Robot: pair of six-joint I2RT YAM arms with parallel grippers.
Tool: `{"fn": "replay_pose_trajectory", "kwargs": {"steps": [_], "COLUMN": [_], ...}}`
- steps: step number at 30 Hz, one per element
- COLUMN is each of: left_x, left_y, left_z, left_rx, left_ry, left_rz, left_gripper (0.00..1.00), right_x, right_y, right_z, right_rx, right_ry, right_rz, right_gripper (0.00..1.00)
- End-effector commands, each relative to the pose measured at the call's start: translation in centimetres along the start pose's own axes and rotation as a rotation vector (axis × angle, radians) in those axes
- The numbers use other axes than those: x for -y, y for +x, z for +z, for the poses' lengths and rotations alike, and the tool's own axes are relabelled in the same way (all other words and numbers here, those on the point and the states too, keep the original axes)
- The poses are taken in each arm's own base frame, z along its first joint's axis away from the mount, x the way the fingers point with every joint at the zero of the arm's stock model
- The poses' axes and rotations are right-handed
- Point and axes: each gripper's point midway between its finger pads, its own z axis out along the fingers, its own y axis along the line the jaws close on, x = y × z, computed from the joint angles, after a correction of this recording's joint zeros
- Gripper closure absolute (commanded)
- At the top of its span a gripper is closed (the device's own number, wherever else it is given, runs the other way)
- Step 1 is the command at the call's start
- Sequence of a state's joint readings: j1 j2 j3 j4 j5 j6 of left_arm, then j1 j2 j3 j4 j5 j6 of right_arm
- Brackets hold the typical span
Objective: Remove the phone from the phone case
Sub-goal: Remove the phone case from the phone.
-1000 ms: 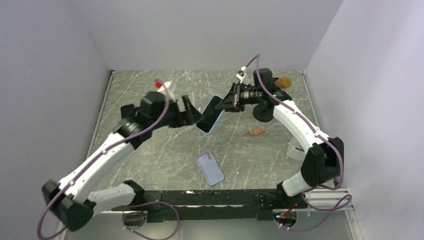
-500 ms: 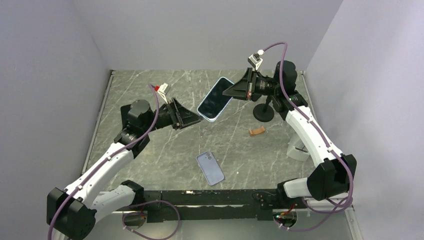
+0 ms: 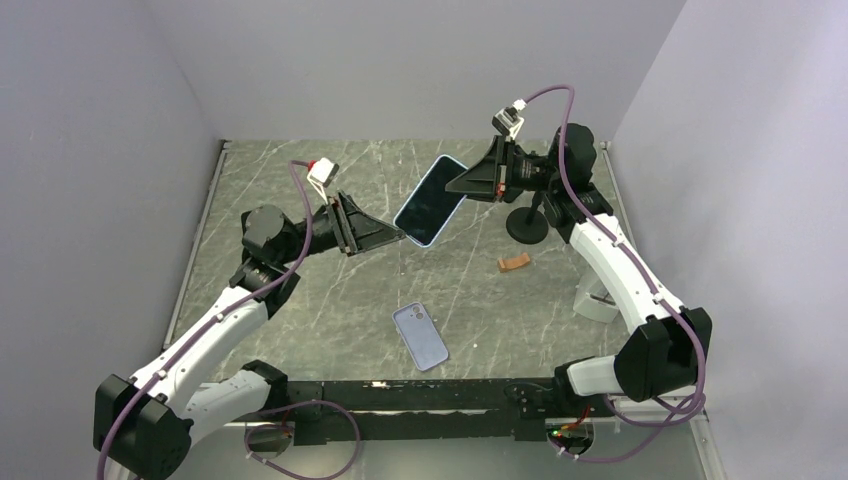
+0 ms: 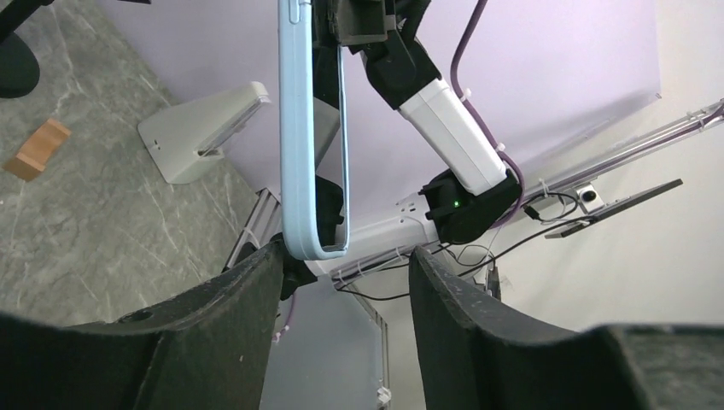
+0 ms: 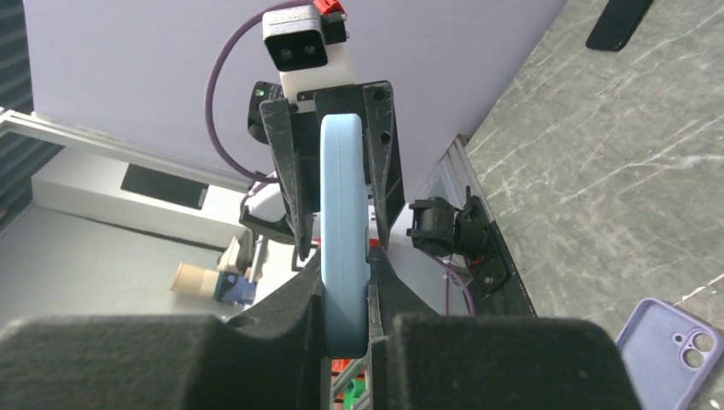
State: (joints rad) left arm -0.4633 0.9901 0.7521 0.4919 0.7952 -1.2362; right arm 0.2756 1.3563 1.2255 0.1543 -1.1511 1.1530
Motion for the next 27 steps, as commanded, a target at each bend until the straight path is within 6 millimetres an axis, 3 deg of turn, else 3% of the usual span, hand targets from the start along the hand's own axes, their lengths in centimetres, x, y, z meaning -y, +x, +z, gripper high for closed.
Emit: {"fn": "replay_pose_trajectory", "kwargs": {"steps": [1,7,15,20,27], "left_x": [3.2,2.9,3.9,7.5,7.5], "left_y": [-1.1,-1.6,-1.6,-0.3,-0.1], "left_z": [-0.1,0.0,0.3,-0.3,-0.1], "left_rx": [0.017,0.022,-0.009,-0.137,-0.212], "left_ry": [0.093,0.088,0.132,0.384,0.486], "left_rz": [0.086,0.091,0.151,0.188,0.131], "left_gripper": [0.43,0.60,0.93,0.94,0.99], "right_x": [-3.2,-2.9,-3.9,-5.9,-10.7], "right_y": [0.6,1.1,1.3,2.1,3.5], "right_z": [-0.6,-0.8,-0.9,-1.2,-0.7], "right_rx": [-0.008,-0.017,-0.027,-0.063,-0.125], "right_ry": [-0.073,-0.072,-0.109,-0.182,-0.352], "right_rz": [-0.093,-0.090,-0.080,-0.063,-0.079], "right_gripper": [1.00,1.00,1.00,1.00,1.00]}}
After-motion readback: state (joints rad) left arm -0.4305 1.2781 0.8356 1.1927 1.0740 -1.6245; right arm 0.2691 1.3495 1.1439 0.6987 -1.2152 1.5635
